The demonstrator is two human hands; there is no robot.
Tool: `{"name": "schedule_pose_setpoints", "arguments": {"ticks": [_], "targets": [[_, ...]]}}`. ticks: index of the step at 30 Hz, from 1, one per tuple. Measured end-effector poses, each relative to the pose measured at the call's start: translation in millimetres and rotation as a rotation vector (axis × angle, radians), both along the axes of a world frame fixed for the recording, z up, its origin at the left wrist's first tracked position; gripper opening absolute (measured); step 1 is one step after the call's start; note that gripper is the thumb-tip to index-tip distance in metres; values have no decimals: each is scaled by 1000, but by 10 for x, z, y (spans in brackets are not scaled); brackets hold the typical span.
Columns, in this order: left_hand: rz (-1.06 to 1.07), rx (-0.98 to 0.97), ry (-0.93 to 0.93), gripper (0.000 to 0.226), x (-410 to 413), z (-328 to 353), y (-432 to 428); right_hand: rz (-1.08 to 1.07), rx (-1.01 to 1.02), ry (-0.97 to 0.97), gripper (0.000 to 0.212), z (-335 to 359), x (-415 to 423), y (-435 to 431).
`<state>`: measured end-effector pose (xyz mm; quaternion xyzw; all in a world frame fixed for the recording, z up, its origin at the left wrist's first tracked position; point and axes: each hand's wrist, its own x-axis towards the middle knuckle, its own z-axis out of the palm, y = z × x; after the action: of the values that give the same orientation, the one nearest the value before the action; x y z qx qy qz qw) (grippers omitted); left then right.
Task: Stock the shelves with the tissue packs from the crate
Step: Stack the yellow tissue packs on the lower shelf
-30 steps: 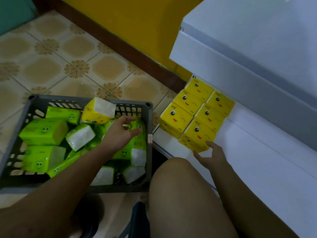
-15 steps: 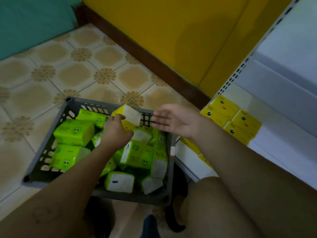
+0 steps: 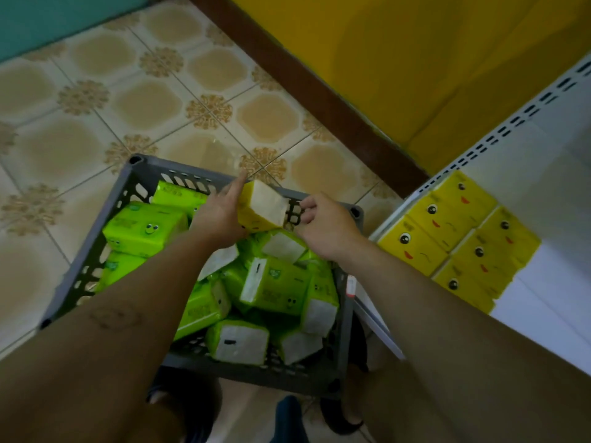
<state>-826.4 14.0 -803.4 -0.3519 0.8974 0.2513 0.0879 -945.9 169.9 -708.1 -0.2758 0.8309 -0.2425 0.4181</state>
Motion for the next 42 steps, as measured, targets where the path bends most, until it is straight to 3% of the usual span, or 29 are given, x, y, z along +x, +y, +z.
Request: {"name": "schedule_pose_setpoints", "arguments": {"ticks": [7, 12, 14, 17, 20, 23, 25, 27, 29, 31, 34, 38, 40, 42], "targets": [[52, -158, -112, 78, -12, 82, 64, 149, 68, -88, 43, 73, 11, 82], [123, 72, 66, 63, -59, 21, 134, 165, 47, -70, 51, 14, 29, 142], [183, 104, 102, 65, -98, 12, 116, 178, 64, -78, 52, 2, 32, 181], [129, 87, 19, 88, -136, -19, 95, 212, 118, -94, 53, -19, 14, 258], [48, -72, -171, 82, -145, 0, 134, 273, 165, -118, 54, -24, -3, 297], [-54, -182, -216, 86, -222, 271, 138, 232, 130, -120, 60, 0, -34, 295], [-80, -24, -135, 92, -335, 542, 133, 94, 11, -84, 73, 62, -75, 316], [-93, 256, -20, 93, -452, 831, 230, -28, -105, -7, 89, 173, -138, 401], [-193, 430, 62, 75, -517, 1115, 472, -85, -163, 66, 98, 332, -197, 593], [-235, 493, 134, 54, -556, 1384, 794, -146, -217, 4, 88, 502, -260, 886], [-195, 505, 241, 38, -609, 1765, 1354, -332, -347, -324, 53, 828, -344, 1518], [-124, 873, 408, 23, -672, 2012, 2144, -489, -443, -503, 48, 1140, -422, 2407], [-75, 1005, 440, 29, -687, 2044, 2393, -603, -510, -509, 39, 1160, -438, 2769], [0, 1028, 447, 50, -702, 2019, 2541, -721, -570, -536, 28, 1142, -487, 3011]]}}
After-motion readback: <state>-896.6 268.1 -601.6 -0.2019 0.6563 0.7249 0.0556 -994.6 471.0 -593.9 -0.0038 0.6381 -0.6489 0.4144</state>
